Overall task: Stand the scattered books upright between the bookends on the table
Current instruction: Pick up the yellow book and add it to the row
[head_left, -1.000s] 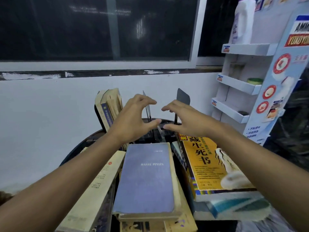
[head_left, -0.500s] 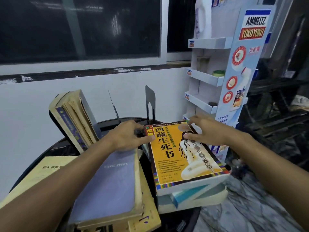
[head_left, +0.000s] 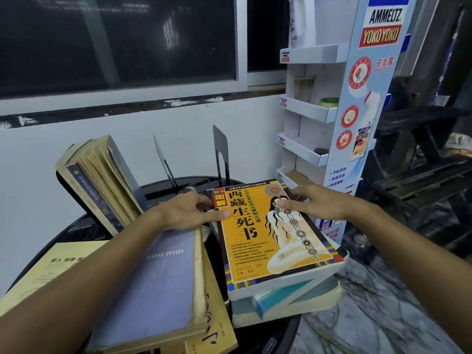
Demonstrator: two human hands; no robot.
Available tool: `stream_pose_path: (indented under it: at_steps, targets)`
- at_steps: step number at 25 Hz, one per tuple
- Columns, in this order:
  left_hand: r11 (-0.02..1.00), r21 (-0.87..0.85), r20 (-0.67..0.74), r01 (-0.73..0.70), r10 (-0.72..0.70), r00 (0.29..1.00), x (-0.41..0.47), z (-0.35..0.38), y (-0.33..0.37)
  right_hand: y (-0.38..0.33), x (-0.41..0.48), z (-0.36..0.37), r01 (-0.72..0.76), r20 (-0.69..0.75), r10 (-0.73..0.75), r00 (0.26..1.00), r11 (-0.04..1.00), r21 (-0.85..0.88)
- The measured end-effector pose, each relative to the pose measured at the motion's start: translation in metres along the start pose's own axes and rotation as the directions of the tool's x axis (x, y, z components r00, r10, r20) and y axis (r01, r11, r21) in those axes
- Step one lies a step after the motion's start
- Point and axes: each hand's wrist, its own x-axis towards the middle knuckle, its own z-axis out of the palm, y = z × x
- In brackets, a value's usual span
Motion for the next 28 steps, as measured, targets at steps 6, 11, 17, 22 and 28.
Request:
stream_pose_path:
  at_steps: [6, 11, 17, 22, 28]
  targets:
    - [0.995, -0.097, -0.031, -0.012, 0.009, 0.999, 0.001, -0.001, -0.003, 0.008, 0.004, 0.002, 0.048, -0.115, -0.047, 0.992, 0.999, 0.003]
    - [0.953, -0.279, -0.217, -0.123, 0.062, 0.974, -0.009, -0.005, 0.007, 0.004, -0.005, -0.005, 0.139, -0.239, -0.102, 0.966, 0.980, 0.143]
    - [0.823, -0.449, -0.458, -0.349, 0.124, 0.880, -0.035, -0.024, 0.027, -0.032, -0.020, -0.026, 0.317, -0.431, -0.131, 0.893, 0.863, 0.394]
    - [0.839, -0.301, -0.620, -0.454, 0.190, 0.761, -0.049, -0.044, 0.038, -0.054, -0.026, -0.037, 0.462, -0.609, -0.231, 0.759, 0.850, 0.253]
    - [0.855, -0.177, -0.721, -0.488, 0.224, 0.655, -0.050, -0.044, 0.038, -0.066, -0.024, -0.039, 0.509, -0.708, -0.295, 0.642, 0.854, 0.106]
